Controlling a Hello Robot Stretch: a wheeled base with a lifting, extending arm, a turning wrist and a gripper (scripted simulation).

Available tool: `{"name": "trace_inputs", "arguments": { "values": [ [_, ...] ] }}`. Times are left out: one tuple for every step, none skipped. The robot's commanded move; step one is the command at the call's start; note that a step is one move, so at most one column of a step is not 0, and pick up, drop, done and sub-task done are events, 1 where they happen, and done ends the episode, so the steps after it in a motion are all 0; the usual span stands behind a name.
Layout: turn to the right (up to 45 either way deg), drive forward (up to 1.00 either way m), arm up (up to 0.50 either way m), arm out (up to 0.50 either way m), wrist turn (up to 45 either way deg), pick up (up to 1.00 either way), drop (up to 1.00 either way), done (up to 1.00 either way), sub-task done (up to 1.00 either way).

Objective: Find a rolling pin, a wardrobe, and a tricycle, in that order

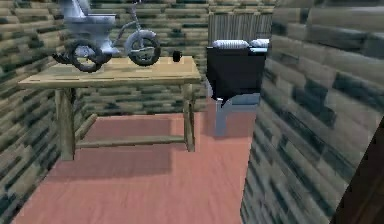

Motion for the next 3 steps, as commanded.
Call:
{"name": "trace_inputs", "arguments": {
  "values": [
    [0.0, 1.00, 0.00, 0.00, 0.0, 0.00, 0.00, 0.00, 0.00],
    [6.0, 0.00, 0.00, 0.00, 0.0, 0.00, 0.00, 0.00, 0.00],
    [0.0, 0.20, 0.00, 0.00, 0.0, 0.00, 0.00, 0.00, 0.00]
  ]
}}
